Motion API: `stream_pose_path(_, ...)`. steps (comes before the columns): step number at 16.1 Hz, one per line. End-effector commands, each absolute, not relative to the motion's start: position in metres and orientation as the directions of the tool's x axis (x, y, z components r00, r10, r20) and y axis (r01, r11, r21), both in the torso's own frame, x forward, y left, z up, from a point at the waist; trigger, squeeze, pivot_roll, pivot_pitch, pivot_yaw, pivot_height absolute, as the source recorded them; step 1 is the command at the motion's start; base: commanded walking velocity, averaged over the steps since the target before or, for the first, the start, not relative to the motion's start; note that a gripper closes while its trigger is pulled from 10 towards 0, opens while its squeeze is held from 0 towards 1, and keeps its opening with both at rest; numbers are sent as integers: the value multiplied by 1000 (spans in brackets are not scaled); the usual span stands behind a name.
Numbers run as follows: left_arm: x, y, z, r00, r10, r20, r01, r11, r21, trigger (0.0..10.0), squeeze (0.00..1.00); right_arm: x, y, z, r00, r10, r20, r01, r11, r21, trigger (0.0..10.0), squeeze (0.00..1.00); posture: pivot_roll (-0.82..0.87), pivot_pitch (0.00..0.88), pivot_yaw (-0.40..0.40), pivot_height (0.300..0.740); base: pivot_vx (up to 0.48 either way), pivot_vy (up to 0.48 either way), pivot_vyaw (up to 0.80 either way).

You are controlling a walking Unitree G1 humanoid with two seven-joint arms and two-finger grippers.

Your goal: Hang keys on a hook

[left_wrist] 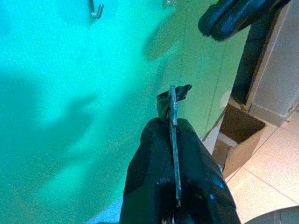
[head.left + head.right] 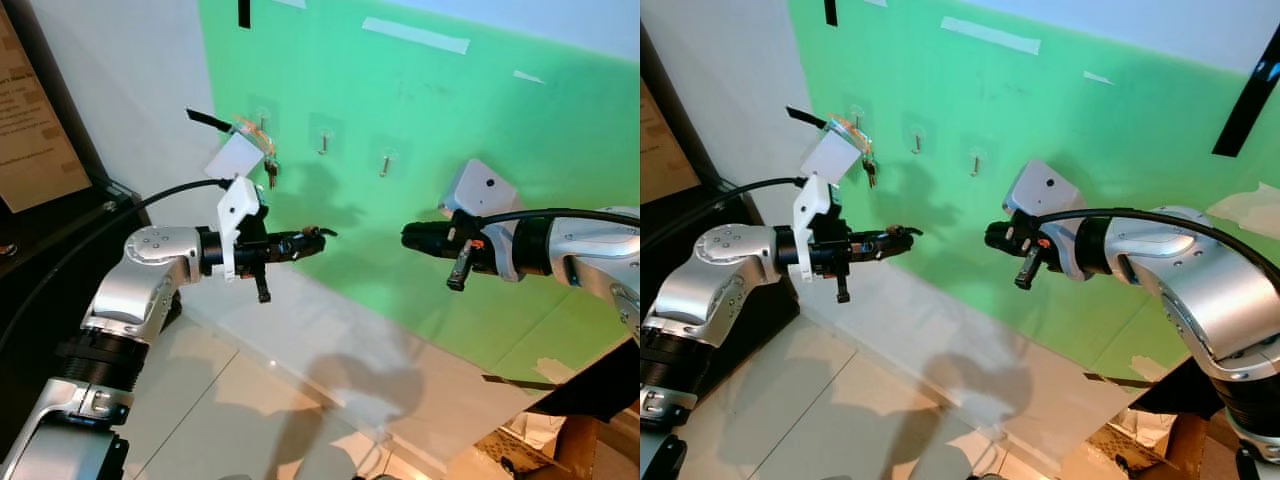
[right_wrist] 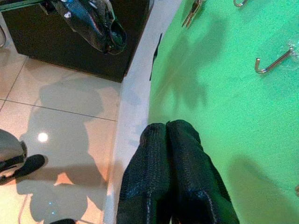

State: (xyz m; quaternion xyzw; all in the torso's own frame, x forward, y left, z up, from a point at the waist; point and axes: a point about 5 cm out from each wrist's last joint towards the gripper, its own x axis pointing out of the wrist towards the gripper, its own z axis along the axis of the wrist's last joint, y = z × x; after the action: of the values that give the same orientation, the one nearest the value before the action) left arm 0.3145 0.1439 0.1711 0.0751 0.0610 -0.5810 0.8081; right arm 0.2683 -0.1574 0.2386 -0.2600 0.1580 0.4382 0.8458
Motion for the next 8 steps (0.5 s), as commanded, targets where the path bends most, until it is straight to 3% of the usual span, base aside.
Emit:
stream_pose_path(1, 317, 141, 177, 308, -927, -213, 951, 293, 99, 0, 0, 267, -156, 245, 578, 659, -481, -816, 462, -348, 10000, 0, -49, 0, -26, 740, 0, 0, 0)
stream_pose_path(5, 322, 144, 173, 350, -887, -300, 936, 315, 159, 0, 0, 262, -151, 238, 560, 675, -481, -829, 460, -318, 10000, 0, -49, 0, -25, 740, 0, 0, 0)
stream_pose_path(6, 329, 147, 174, 423, -846, -325, 904, 368, 219, 0, 0, 259, -150, 228, 561, 669, -487, -827, 481, -292, 10000, 0, -43, 0, -28, 740, 0, 0, 0)
stream_pose_path(8, 343, 139, 196, 547, -821, -163, 820, 487, 300, 0, 0, 258, -145, 202, 626, 631, -458, -768, 600, -223, 10000, 0, -36, 0, -27, 740, 0, 0, 0)
